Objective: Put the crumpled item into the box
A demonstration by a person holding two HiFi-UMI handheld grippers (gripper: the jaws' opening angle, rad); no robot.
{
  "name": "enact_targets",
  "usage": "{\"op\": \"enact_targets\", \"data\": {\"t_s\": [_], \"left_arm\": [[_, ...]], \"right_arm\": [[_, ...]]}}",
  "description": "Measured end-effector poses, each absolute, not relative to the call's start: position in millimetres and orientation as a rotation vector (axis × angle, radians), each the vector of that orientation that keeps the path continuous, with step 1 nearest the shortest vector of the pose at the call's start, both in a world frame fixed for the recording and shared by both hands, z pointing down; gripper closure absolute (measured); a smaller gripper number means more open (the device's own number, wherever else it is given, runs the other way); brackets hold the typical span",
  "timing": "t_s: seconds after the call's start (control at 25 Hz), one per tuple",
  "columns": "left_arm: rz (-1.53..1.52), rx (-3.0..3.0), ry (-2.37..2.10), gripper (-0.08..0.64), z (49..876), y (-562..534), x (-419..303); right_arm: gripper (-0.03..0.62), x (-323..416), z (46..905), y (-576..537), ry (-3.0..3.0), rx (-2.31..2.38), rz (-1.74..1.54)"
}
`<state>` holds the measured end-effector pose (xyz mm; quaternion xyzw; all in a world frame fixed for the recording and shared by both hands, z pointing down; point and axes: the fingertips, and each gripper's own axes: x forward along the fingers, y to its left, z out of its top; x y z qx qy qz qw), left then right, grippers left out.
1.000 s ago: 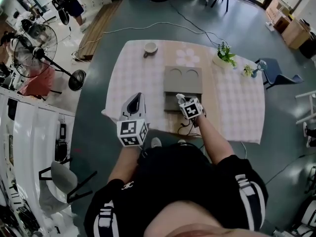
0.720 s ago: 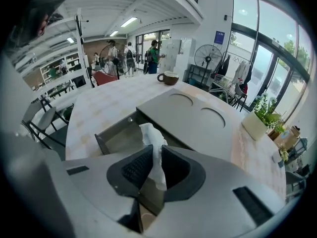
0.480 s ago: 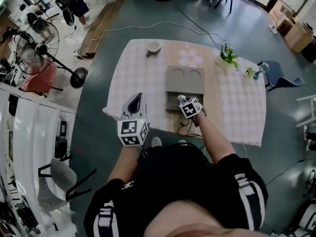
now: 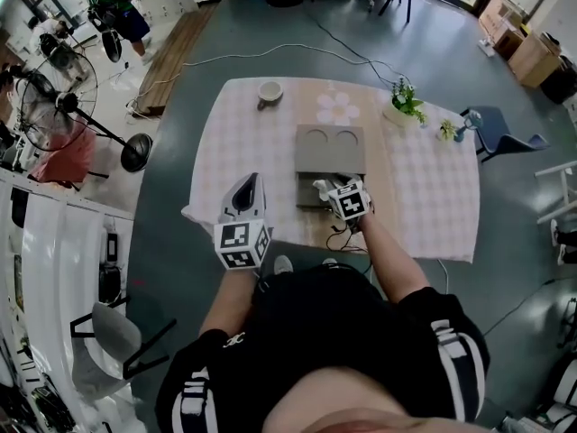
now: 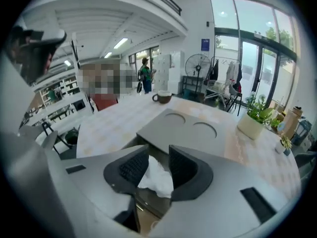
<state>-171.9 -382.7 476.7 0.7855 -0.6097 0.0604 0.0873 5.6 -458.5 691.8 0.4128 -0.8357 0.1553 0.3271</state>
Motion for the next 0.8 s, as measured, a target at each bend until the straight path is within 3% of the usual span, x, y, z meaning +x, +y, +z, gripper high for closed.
{"op": "enact_targets", "data": {"t_s": [0.36,0.56,0.64,0.8], "left_arm": [[0.148,2.389,-1.763,0.563,472,-396,-156],[0.138,2.418,-1.744,0.563,468,-404,-148],[0.141,2.425,-1.738,0.563,468,-406,-146],[0.132,2.449,-1.721,0.563,463,-409,-139]], "right_arm": [[0.490,13,530,-474,-2.524,1.455,0.179],[0.535,26,455,-467,-2.612,1.630,-0.001],[0.588,34,438,-462,-2.592,1.701,-0.065],[0.591,49,423,-455,-2.557,1.782,-0.077]]}}
